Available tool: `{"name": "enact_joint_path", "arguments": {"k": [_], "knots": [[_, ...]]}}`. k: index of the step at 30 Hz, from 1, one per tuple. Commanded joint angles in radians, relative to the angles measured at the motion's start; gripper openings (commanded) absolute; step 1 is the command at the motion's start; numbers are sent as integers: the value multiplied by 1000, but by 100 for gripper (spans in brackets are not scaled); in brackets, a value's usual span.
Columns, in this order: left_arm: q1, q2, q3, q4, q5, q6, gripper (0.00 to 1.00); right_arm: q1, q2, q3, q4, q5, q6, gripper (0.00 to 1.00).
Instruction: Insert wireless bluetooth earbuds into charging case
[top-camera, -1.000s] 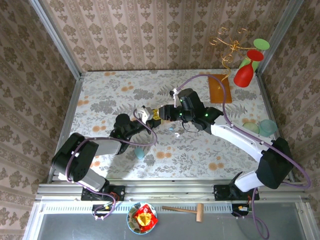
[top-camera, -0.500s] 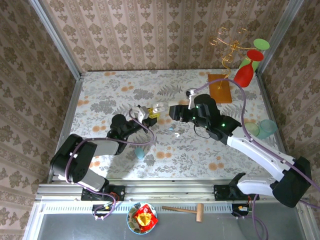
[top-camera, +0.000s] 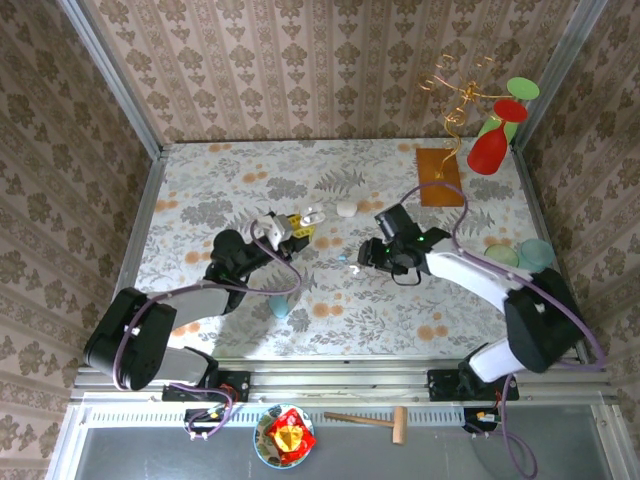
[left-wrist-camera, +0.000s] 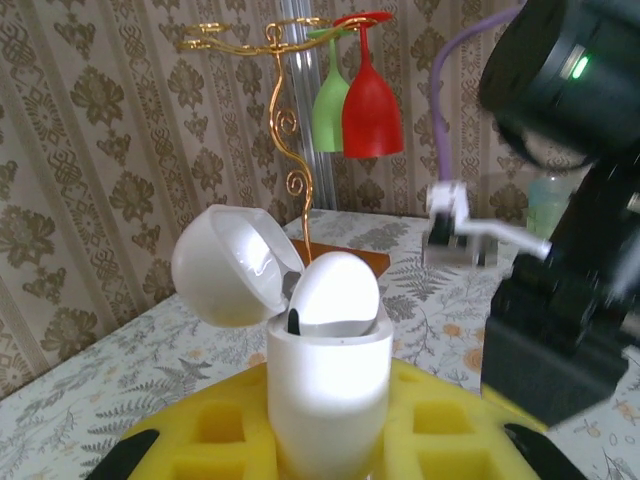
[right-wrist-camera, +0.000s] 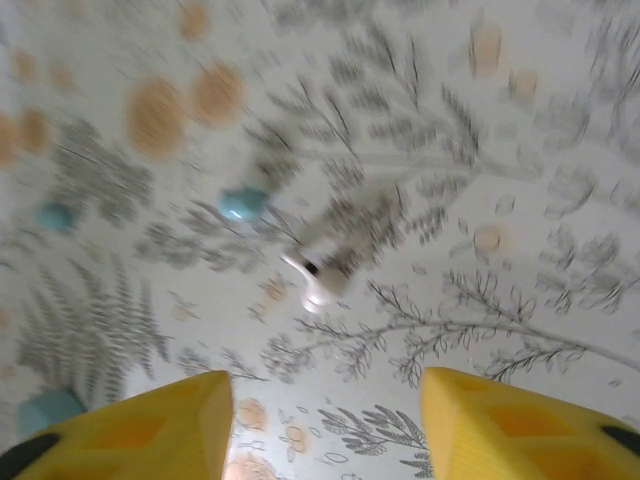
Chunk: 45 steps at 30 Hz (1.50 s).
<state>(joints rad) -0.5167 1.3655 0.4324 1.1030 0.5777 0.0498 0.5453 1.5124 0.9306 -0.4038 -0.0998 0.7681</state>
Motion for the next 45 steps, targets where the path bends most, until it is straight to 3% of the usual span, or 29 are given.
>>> {"name": "enact_joint_path", "arguments": {"k": [1,5,26,39,45], "knots": [[2,-30,-16,-4,20,23,0,20,87,44,-37,-74,31,45],[1,-50,-25,-22,16,31,0,28,167,73,-25,-79,32,38],[0,-17,-26,4,16,21,0,25,333,192,-76,-15,-18,27],[1,14,-20,37,22,4,0,20,329,241,-156,15,-136,18],[6,33,-36,56,25,35,0,3,270,254,-191,-41,-246,18]]}}
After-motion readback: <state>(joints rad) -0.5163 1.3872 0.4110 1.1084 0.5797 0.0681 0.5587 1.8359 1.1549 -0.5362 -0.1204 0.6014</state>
